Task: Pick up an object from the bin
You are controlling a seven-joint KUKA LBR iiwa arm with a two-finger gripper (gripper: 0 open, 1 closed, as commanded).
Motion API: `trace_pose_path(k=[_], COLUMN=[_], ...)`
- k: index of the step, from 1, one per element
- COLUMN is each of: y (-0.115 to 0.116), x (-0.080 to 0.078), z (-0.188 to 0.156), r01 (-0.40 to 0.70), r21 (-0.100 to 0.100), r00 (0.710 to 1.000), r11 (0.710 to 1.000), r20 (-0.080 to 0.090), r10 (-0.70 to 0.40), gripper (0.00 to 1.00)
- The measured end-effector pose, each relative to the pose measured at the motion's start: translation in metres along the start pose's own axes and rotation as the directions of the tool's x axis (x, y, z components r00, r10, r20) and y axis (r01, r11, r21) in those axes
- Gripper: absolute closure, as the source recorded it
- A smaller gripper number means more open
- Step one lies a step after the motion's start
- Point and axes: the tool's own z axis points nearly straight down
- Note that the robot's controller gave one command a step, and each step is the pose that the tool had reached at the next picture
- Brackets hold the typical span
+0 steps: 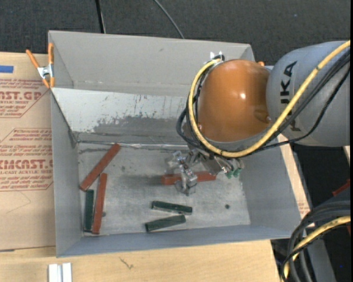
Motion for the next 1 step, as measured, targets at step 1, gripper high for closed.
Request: trace_pose_path(k=[1], y=[-0.0306], x=[-0.0481], z=[-0.129], r01=[0.352], r21=[0.005], r00=[0.936], r11=[0.936], r20=[0.005], r10=[-0.352], gripper=[1.0])
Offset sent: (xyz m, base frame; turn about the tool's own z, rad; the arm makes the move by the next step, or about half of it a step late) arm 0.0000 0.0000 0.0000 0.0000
